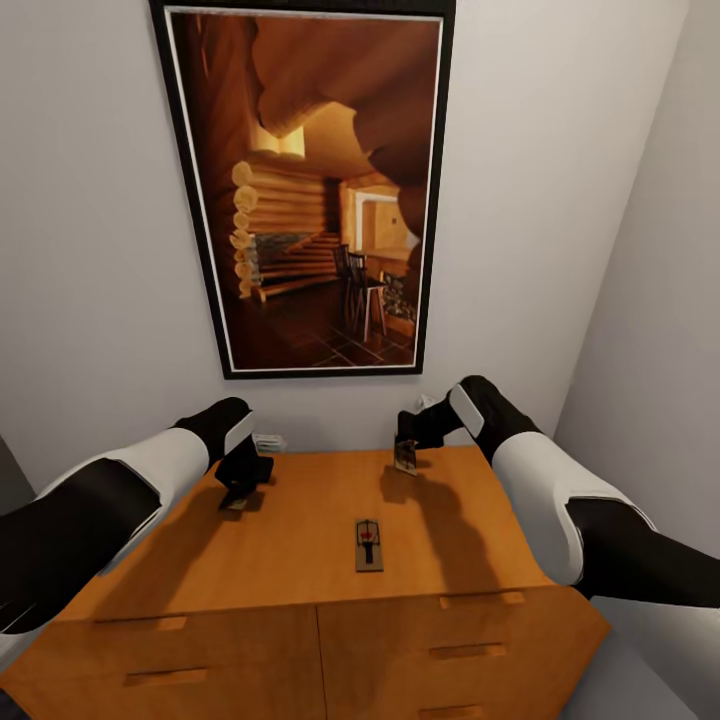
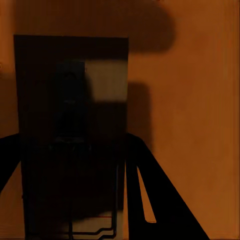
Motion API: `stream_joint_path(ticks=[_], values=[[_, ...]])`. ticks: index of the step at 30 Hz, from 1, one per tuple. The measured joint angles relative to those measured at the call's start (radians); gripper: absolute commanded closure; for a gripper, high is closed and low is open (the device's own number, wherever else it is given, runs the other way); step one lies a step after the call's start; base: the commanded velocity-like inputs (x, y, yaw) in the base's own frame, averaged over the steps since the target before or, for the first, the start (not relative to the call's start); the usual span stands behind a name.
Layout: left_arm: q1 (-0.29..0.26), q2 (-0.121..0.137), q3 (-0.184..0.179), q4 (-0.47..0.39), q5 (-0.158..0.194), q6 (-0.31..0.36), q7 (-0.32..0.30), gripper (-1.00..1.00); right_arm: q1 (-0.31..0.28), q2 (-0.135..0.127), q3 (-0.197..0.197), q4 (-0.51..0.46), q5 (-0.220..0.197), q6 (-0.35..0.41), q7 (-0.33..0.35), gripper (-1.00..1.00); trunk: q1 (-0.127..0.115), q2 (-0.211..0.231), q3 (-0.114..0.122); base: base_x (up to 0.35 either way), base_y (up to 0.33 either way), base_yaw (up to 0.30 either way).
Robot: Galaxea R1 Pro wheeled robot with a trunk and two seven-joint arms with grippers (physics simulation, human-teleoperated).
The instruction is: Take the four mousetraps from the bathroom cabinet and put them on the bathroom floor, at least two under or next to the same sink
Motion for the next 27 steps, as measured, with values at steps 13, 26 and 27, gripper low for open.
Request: stream_joint_path(ticks=[13, 26, 27], values=[[0.000, -0.014, 0.004, -0.004, 0.014, -0.006, -0.063, 1.00, 0.000, 0.007, 0.026, 0.023, 0.095, -0.007, 0.004, 1.00, -0.049, 0.091, 0.041, -0.120, -0.050, 0.000], [0.000, -0.007, 0.007, 0.001, 0.012, -0.007, -0.058, 1.00, 0.000, 0.008, 0.026, 0.052, 0.125, -0.010, -0.005, 1.00, -0.099, 0.182, 0.082, -0.341, -0.091, 0.000], [0.000, -0.007, 0.007, 0.001, 0.013, -0.007, -0.058, 1.00, 0.000, 0.008, 0.026, 0.053, 0.124, -0.011, -0.007, 1.00, -0.103, 0.189, 0.085, -0.350, -0.084, 0.000]])
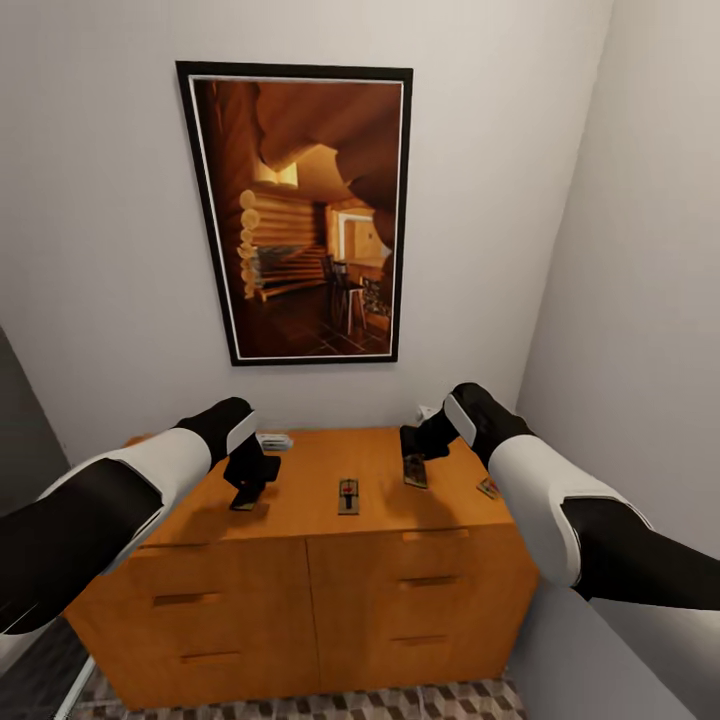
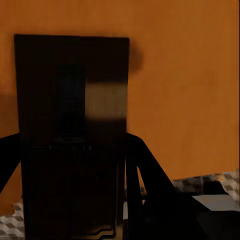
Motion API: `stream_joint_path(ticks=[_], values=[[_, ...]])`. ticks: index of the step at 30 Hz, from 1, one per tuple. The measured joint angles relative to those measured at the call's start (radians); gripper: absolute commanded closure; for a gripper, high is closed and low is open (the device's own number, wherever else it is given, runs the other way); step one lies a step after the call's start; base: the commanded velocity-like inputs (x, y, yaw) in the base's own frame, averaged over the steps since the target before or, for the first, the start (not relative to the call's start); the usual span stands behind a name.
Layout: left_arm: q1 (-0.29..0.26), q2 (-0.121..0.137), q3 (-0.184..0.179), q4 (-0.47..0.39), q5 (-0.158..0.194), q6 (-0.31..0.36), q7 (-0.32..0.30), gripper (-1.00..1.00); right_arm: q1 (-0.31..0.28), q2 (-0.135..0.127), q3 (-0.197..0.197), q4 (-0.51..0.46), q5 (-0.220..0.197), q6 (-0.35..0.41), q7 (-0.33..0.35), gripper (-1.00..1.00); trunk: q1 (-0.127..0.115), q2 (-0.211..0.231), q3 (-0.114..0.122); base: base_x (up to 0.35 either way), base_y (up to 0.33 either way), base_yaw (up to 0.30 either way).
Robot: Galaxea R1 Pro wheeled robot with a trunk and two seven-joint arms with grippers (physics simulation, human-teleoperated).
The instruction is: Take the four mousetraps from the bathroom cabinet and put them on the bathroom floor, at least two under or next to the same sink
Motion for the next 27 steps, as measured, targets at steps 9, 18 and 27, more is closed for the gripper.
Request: stream_joint_path(ticks=[9, 18, 27], values=[[0.000, 0.001, -0.002, 0.000, 0.001, -0.001, 0.000, 1.00, 0.000, 0.002, 0.000, 0.018, 0.001, -0.001, -0.022, 1.00, -0.035, 0.063, 0.028, -0.350, -0.081, 0.000], [0.000, 0.001, -0.002, 0.001, 0.003, -0.003, -0.001, 1.00, 0.000, 0.004, 0.000, 0.040, 0.001, -0.008, -0.036, 1.00, -0.069, 0.126, 0.057, -0.350, -0.080, 0.000], [0.000, 0.005, -0.002, 0.001, 0.004, -0.003, -0.003, 1.00, 0.000, 0.006, -0.001, 0.060, 0.000, -0.009, -0.077, 1.00, -0.104, 0.189, 0.085, -0.350, -0.078, 0.000]])
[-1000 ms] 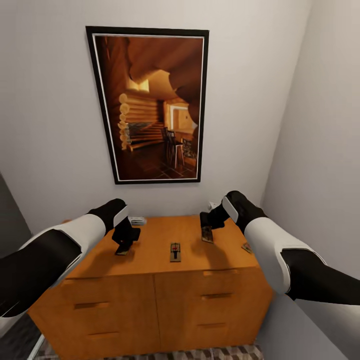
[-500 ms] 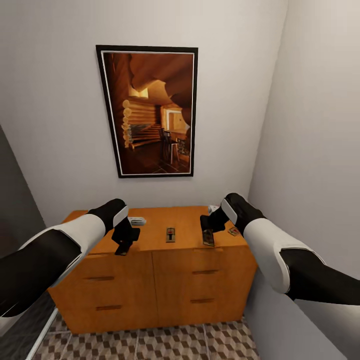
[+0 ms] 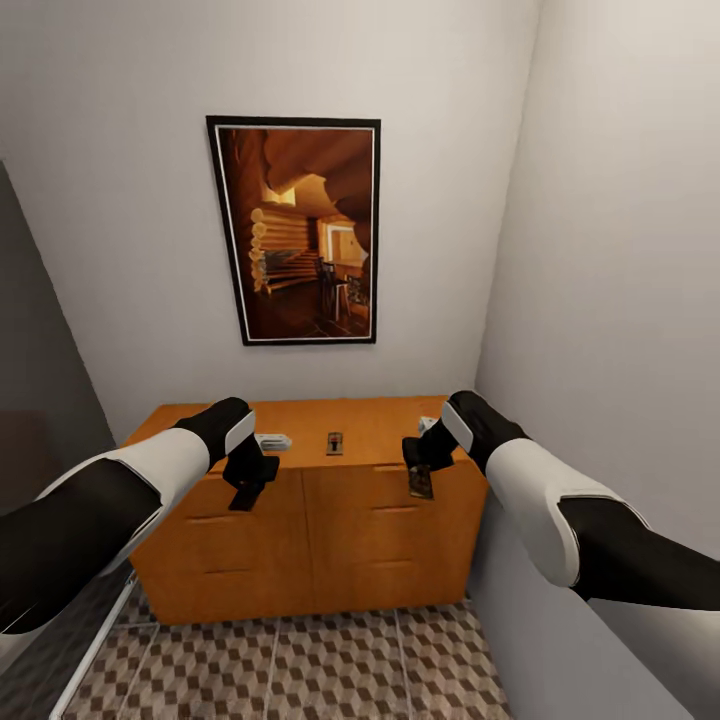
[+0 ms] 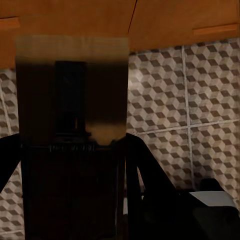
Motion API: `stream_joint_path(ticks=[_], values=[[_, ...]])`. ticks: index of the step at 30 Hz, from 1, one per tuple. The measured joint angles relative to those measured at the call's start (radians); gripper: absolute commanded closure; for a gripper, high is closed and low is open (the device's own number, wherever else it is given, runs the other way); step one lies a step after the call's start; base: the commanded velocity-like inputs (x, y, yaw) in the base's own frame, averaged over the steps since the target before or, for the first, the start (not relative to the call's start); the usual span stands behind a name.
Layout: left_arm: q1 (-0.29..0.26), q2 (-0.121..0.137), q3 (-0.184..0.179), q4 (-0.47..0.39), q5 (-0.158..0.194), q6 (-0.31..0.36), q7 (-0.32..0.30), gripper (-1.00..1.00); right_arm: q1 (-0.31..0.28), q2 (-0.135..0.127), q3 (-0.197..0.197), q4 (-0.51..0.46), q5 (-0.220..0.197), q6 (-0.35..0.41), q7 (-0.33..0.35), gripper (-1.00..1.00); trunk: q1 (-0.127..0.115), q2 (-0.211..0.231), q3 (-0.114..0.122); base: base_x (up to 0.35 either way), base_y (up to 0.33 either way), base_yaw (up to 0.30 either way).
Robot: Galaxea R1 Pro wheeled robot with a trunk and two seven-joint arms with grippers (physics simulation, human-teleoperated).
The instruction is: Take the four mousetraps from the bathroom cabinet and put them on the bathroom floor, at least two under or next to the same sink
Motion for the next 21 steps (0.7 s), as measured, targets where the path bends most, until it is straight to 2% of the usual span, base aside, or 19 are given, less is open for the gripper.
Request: stream_joint_path(ticks=[3, 4, 8, 11, 14, 17, 18, 21], values=[[0.000, 0.002, 0.000, 0.001, 0.000, 0.000, -0.001, 1.00, 0.000, 0.000, 0.000, 0.027, 0.000, -0.020, -0.007, 1.00, -0.012, 0.021, 0.009, -0.350, -0.076, 0.000], [0.000, 0.002, 0.000, 0.001, 0.000, 0.000, -0.001, 1.00, 0.000, 0.000, 0.001, 0.088, 0.002, -0.083, -0.010, 1.00, -0.015, 0.028, 0.012, -0.350, -0.076, 0.000], [0.000, 0.002, 0.000, 0.001, 0.000, 0.000, -0.001, 1.00, 0.000, 0.000, 0.000, 0.137, -0.001, -0.140, -0.012, 1.00, -0.031, 0.056, 0.025, -0.350, -0.076, 0.000], [0.000, 0.001, 0.000, 0.001, 0.000, 0.000, -0.001, 1.00, 0.000, 0.000, -0.001, 0.156, -0.003, -0.163, -0.014, 1.00, -0.042, 0.077, 0.035, -0.350, -0.078, 0.000], [0.000, 0.002, 0.001, 0.001, 0.000, 0.000, -0.001, 1.00, 0.000, 0.003, -0.001, 0.176, -0.003, -0.174, -0.014, 1.00, -0.042, 0.078, 0.035, -0.337, -0.084, 0.000], [0.000, 0.003, 0.001, 0.002, 0.002, 0.000, -0.001, 1.00, 0.000, 0.015, -0.003, 0.204, -0.004, -0.189, -0.014, 1.00, -0.043, 0.077, 0.035, -0.189, -0.040, 0.000], [0.000, 0.006, 0.000, 0.003, 0.000, -0.002, 0.000, 1.00, 0.000, 0.031, -0.006, 0.243, -0.007, -0.230, -0.018, 1.00, -0.043, 0.077, 0.035, -0.171, 0.047, 0.000], [0.000, 0.008, 0.001, 0.003, 0.002, -0.022, -0.001, 1.00, 0.001, 0.039, -0.002, 0.268, -0.003, -0.277, -0.022, 1.00, -0.043, 0.078, 0.035, -0.218, 0.136, 0.000]])
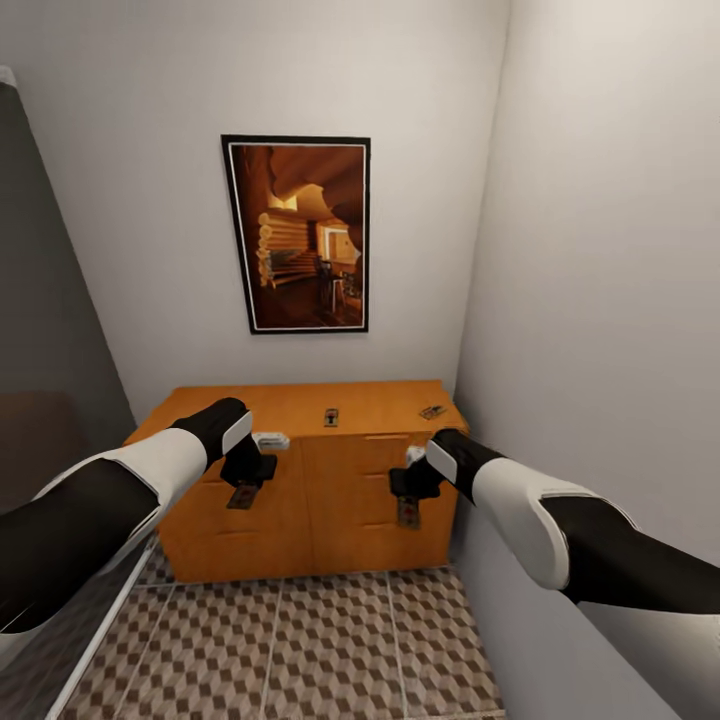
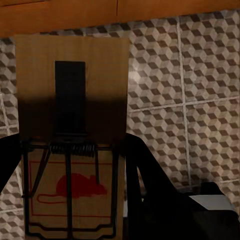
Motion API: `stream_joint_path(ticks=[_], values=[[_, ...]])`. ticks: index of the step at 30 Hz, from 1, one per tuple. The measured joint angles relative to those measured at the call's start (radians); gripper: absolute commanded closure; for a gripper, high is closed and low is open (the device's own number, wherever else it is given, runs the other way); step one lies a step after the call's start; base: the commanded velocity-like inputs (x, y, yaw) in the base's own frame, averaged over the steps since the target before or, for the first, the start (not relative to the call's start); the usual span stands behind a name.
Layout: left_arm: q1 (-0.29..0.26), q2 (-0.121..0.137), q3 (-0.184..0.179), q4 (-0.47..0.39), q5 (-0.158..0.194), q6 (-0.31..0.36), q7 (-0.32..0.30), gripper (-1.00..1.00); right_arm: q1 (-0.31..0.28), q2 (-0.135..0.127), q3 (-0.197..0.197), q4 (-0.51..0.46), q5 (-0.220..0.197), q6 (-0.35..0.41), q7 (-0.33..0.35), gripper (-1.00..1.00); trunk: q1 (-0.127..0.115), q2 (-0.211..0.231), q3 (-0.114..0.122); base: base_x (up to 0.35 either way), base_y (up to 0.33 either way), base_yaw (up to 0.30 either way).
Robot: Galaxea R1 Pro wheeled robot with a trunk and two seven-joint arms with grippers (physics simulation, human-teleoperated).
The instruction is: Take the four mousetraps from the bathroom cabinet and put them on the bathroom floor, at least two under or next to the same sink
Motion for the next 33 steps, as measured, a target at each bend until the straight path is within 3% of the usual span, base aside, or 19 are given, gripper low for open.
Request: stream_joint_path(ticks=[3, 11, 20, 23, 27, 29, 32, 33], values=[[0.000, 0.001, 0.000, 0.001, 0.000, -0.020, -0.001, 1.00, 0.000, 0.001, 0.000, 0.016, 0.000, -0.038, -0.011, 1.00, 0.000, 0.000, 0.000, -0.257, 0.221, 0.000], [0.000, 0.001, 0.000, 0.002, 0.000, -0.023, -0.001, 1.00, 0.001, 0.001, -0.001, 0.020, -0.002, -0.048, -0.022, 1.00, 0.000, 0.000, 0.000, -0.264, 0.233, 0.000], [0.014, -0.018, 0.001, 0.005, 0.000, -0.029, 0.003, 1.00, 0.068, 0.001, -0.001, 0.021, -0.002, -0.122, -0.044, 1.00, 0.000, 0.000, 0.000, -0.284, 0.197, 0.000], [0.057, -0.025, 0.000, 0.006, 0.000, -0.065, 0.010, 1.00, 0.107, 0.002, -0.001, 0.021, -0.005, -0.175, -0.119, 1.00, 0.000, 0.000, 0.000, -0.300, 0.159, 0.000], [0.148, -0.043, 0.002, 0.006, 0.007, -0.177, 0.044, 1.00, 0.155, 0.003, -0.001, 0.022, -0.007, -0.221, -0.198, 1.00, 0.000, 0.000, 0.000, -0.302, 0.153, 0.000], [0.203, -0.057, 0.002, 0.006, 0.032, -0.239, 0.078, 1.00, 0.179, 0.003, -0.001, 0.022, -0.008, -0.231, -0.214, 1.00, 0.000, 0.000, 0.000, -0.303, 0.136, 0.000], [0.282, -0.074, -0.003, 0.006, 0.102, -0.335, 0.141, 1.00, 0.210, 0.004, -0.001, 0.022, -0.008, -0.237, -0.226, 1.00, 0.000, 0.000, 0.000, -0.305, 0.124, 0.000], [0.342, -0.087, -0.001, 0.005, 0.188, -0.450, 0.221, 1.00, 0.252, 0.004, -0.001, 0.023, -0.009, -0.246, -0.230, 1.00, 0.000, 0.000, 0.000, -0.311, 0.117, 0.000]])
